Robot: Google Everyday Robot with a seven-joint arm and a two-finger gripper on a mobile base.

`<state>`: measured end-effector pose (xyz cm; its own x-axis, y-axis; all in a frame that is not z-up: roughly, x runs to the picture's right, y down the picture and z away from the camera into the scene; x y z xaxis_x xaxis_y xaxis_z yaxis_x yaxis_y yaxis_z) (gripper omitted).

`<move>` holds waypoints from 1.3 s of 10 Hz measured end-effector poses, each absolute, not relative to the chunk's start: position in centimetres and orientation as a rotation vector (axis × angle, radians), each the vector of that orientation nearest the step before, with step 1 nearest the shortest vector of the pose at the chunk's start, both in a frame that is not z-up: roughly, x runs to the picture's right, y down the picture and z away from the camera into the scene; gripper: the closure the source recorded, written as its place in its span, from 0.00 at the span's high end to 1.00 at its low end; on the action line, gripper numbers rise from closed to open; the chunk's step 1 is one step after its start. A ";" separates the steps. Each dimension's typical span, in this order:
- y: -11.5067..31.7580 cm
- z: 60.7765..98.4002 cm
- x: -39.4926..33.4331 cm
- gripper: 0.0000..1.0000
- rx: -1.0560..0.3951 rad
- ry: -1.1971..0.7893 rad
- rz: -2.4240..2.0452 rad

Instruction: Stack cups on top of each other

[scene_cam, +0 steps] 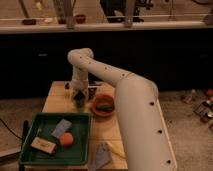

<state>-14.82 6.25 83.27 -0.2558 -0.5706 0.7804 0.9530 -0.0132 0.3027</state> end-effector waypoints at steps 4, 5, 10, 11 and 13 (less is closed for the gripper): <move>6.3 83.6 -15.0 0.52 -0.562 -0.974 -1.573; 6.2 83.6 -14.9 0.62 -0.563 -0.974 -1.571; 6.2 83.5 -15.2 0.80 -0.555 -0.979 -1.569; 6.2 83.5 -15.2 0.80 -0.555 -0.981 -1.570; 6.2 83.4 -15.2 0.80 -0.553 -0.984 -1.571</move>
